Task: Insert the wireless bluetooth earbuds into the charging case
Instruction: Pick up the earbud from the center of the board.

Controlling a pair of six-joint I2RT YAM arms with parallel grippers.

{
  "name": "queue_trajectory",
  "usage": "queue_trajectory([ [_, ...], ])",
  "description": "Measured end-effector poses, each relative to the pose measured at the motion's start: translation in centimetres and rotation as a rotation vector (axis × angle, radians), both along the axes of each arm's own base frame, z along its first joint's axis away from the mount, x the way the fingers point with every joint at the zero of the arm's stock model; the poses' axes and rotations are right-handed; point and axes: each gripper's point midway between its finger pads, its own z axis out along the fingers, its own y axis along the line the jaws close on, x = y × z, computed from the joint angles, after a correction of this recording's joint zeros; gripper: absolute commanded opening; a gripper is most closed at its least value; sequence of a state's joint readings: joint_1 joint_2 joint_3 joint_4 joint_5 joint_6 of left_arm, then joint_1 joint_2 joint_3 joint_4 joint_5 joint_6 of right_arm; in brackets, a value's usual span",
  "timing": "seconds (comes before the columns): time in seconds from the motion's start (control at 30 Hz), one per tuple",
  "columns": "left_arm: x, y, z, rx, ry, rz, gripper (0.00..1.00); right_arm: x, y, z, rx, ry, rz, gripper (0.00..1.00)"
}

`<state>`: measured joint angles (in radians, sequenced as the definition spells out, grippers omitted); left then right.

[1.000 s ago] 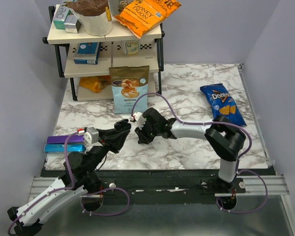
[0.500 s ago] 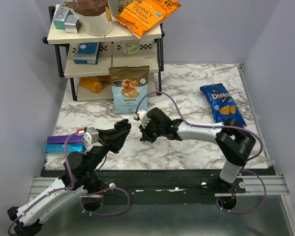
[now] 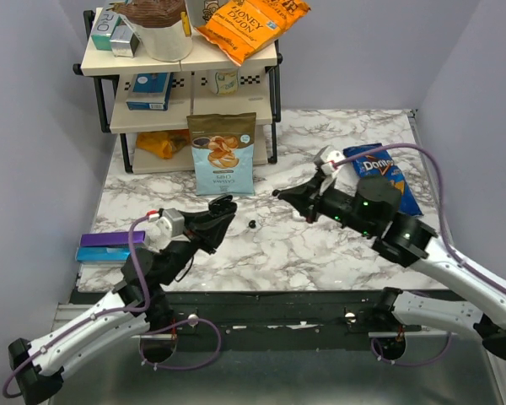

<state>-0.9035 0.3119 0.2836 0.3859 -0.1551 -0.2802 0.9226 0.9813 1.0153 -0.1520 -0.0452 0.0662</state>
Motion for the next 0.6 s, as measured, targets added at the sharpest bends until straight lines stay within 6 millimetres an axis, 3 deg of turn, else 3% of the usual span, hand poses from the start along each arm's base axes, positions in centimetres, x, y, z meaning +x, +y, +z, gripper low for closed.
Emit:
queue_trajectory([
  [0.17,0.7,-3.4,0.3,0.077,-0.042,-0.082,0.0,-2.7,-2.5,4.2,0.043,-0.066,0.048,0.01],
  [0.4,0.4,-7.2,3.5,0.045,-0.135,-0.326,0.0,-6.9,-4.0,5.3,0.016,-0.1,0.207,0.01],
  [0.6,-0.7,-9.3,4.5,0.011,-0.143,-0.557,0.0,-9.0,-4.8,6.1,0.009,-0.119,0.287,0.01],
])
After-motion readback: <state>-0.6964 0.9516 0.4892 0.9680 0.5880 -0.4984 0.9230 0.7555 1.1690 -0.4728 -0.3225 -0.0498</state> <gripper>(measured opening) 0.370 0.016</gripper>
